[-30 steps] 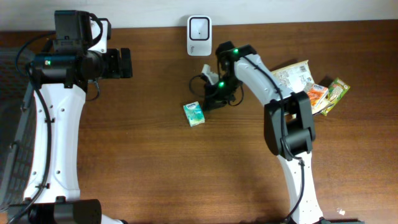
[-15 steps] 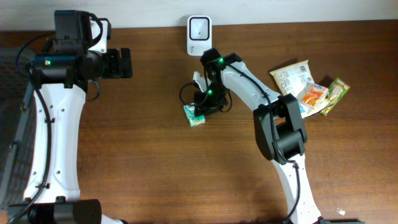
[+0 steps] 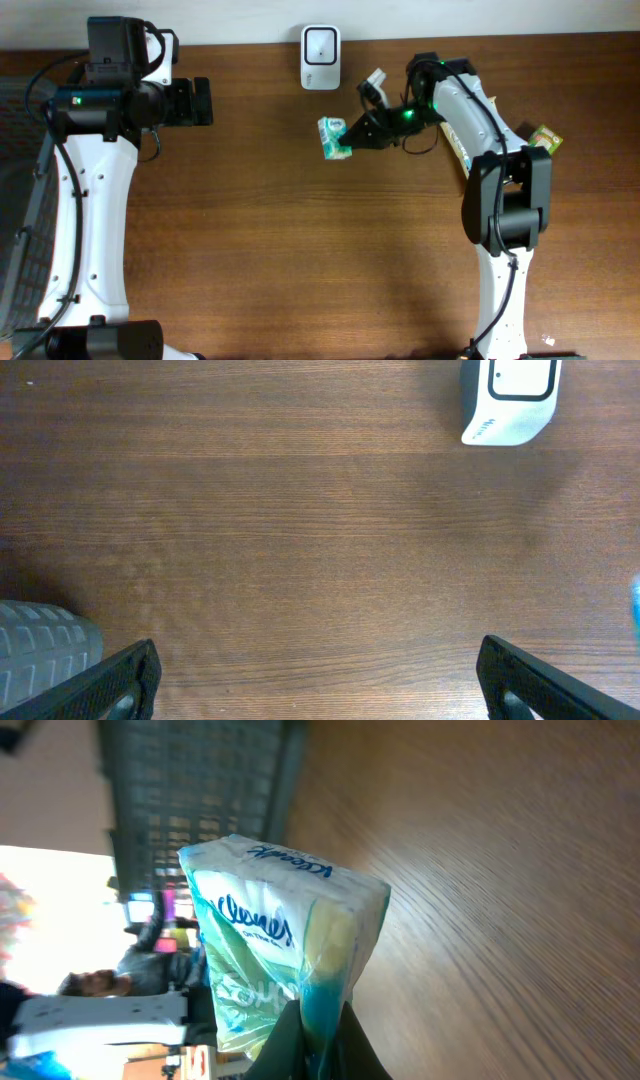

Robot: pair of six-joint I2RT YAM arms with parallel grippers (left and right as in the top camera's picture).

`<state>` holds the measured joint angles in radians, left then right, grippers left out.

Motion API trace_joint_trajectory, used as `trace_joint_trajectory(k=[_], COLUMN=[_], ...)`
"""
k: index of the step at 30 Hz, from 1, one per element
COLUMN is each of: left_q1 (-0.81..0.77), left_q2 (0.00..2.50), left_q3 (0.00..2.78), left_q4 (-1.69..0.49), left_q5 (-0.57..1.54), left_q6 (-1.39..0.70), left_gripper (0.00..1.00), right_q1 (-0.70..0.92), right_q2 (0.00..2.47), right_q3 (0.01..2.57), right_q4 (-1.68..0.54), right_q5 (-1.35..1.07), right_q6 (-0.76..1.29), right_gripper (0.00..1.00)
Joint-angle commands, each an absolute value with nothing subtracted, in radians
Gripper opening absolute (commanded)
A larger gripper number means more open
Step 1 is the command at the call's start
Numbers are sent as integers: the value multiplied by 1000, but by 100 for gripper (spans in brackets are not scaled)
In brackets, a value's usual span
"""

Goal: Scan the item barcode
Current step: 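Hold the green Kleenex pack up to the white scanner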

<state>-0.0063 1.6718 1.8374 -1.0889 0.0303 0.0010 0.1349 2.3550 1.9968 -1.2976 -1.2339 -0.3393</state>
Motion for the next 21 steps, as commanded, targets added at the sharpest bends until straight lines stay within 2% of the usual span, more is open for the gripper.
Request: trace_joint_trajectory(k=[1,6,8,13,21], left_q1=[-10,-10,-10,-10,-10], left_q2=[1656,1656,1656,1656,1655], left_q3=[1848,1848,1848,1848,1848], left_q4=[-1088,-1088,-1088,-1088,-1088], left_q5=[38,38,38,38,38], left_q6=[16,16,16,16,16], left_gripper=[99,99,99,99,99], right_q1=[122,122,122,117,117], right_q2=[2323,2323,2323,2296,2278], right_q3=[1997,1997,1997,2019,2342], right_q4=[-1299,-1352,-1351,-1360,-1561], right_q5=[-1343,-1470,-1549,-1552,-1552], right_q6=[-393,-494,-493,-421,-376], right_gripper=[4,4,4,4,4])
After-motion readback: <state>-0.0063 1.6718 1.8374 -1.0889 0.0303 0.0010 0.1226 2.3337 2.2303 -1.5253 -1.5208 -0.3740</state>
